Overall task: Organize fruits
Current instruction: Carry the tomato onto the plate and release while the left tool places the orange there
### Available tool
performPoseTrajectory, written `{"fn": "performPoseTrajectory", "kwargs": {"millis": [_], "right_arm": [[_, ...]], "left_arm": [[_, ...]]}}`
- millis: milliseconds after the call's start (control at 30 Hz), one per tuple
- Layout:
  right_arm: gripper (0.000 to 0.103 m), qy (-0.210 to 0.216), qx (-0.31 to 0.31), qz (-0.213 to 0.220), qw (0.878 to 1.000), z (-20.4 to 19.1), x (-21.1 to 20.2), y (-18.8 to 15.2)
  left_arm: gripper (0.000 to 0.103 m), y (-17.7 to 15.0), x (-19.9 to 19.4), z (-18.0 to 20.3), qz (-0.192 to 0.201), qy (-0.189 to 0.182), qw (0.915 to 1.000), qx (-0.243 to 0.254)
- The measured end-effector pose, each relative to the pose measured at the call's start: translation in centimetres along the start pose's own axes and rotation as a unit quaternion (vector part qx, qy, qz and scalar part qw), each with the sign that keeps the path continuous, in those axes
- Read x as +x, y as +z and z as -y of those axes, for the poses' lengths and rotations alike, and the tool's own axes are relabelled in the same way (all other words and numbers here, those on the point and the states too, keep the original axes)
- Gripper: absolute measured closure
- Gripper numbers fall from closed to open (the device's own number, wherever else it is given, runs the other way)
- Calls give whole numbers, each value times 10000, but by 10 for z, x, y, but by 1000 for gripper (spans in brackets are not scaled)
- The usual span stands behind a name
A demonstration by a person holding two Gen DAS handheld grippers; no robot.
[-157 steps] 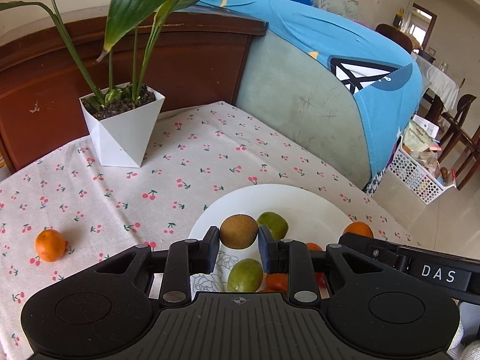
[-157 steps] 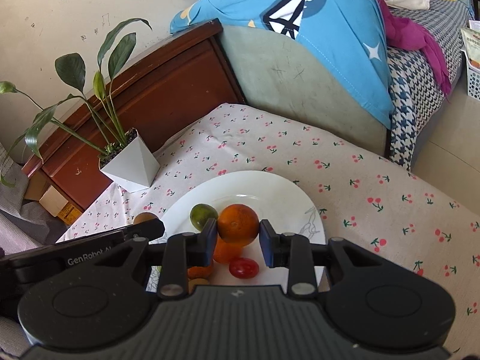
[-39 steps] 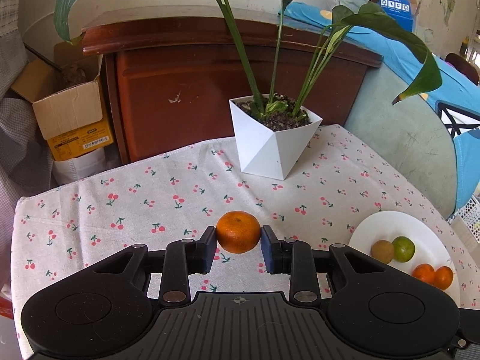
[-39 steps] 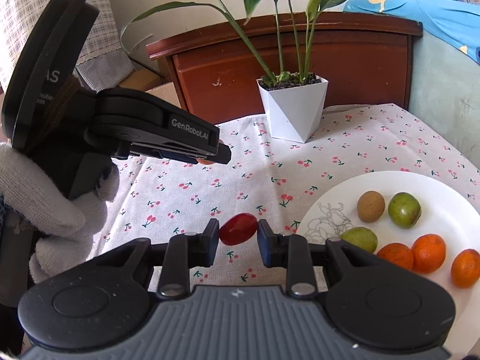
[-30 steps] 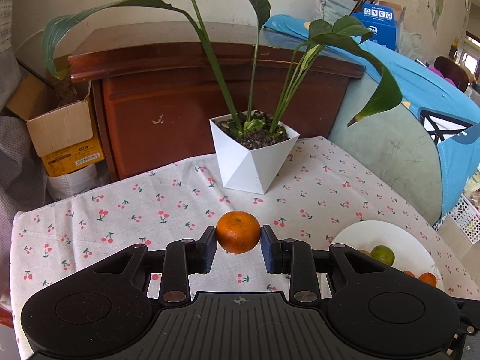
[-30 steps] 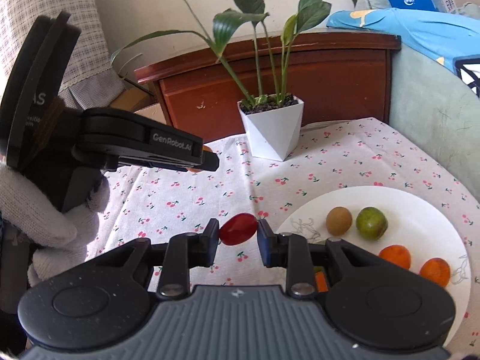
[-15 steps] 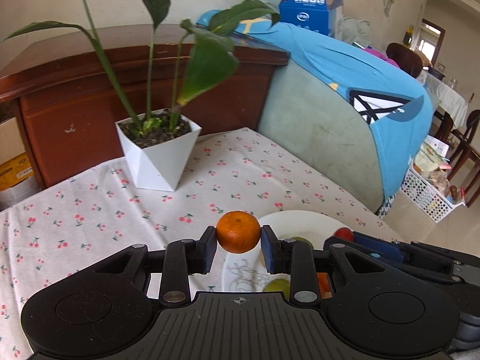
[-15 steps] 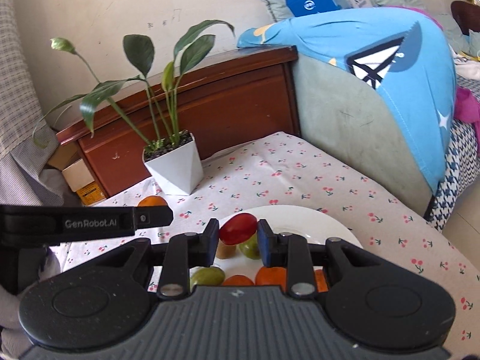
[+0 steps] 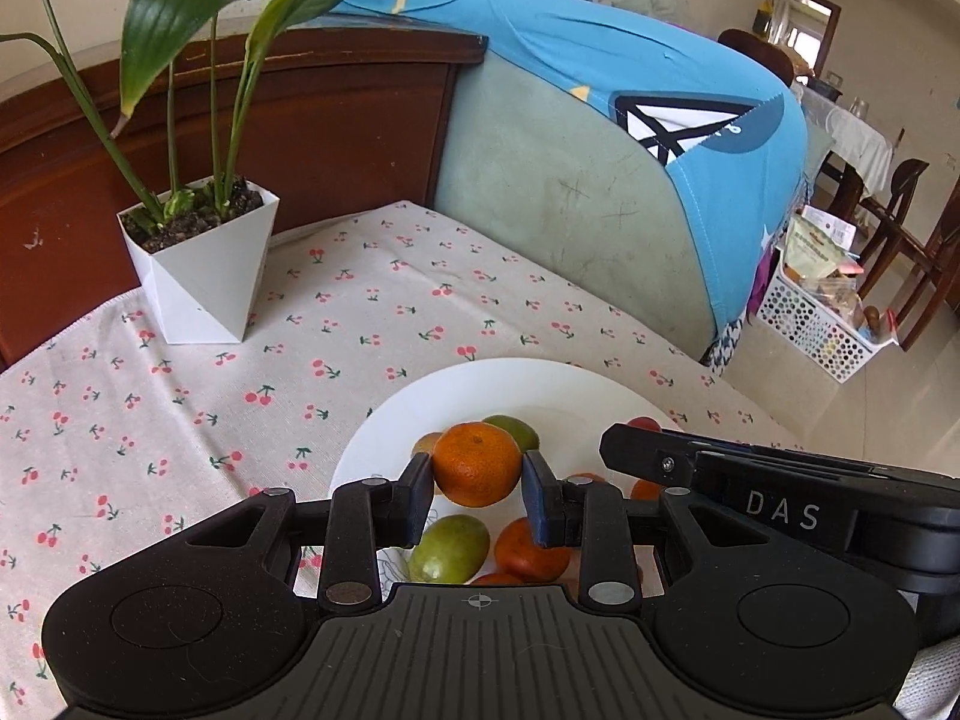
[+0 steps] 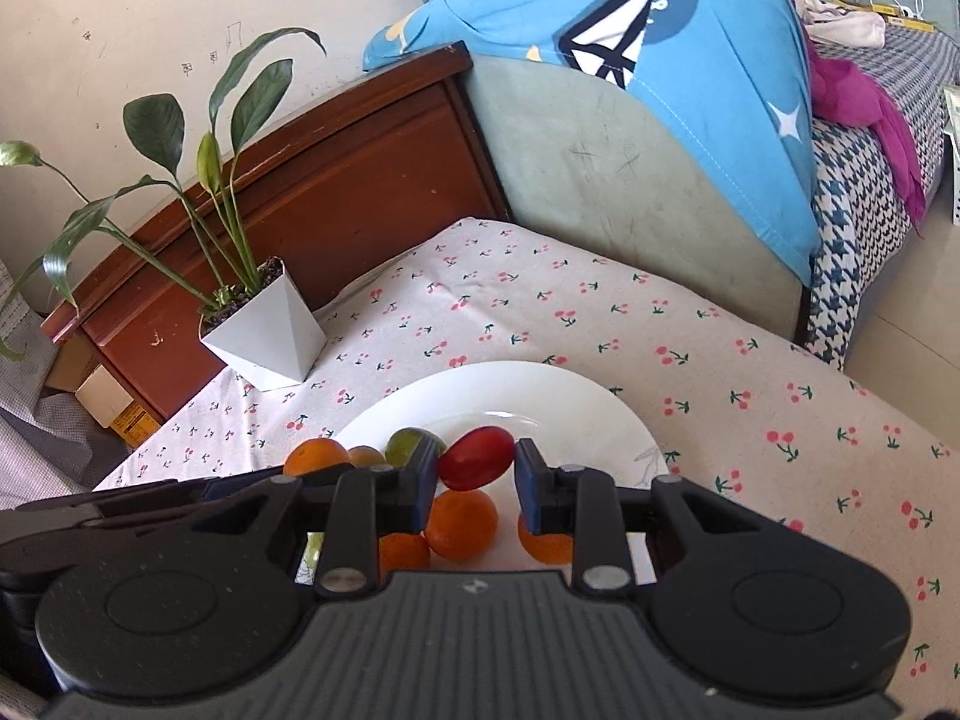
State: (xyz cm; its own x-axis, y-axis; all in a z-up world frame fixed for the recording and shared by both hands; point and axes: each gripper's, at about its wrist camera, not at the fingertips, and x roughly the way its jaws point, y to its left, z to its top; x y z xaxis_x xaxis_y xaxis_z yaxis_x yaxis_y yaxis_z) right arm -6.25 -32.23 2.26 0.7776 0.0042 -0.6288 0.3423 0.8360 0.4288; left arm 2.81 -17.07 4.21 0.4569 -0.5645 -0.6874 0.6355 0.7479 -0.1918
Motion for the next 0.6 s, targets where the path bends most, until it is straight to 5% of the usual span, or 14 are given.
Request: {"fn": "performPoseTrajectory", "kwargs": {"millis": [367, 600], "right_arm": [[72, -11, 160, 95, 9998, 2, -4, 3], [64, -86, 280, 193, 9994, 4, -12, 10]], "left_arm": [[71, 2, -1, 3, 23, 20, 10000, 32], [45, 8, -13, 4, 136, 230, 9996, -30]]}}
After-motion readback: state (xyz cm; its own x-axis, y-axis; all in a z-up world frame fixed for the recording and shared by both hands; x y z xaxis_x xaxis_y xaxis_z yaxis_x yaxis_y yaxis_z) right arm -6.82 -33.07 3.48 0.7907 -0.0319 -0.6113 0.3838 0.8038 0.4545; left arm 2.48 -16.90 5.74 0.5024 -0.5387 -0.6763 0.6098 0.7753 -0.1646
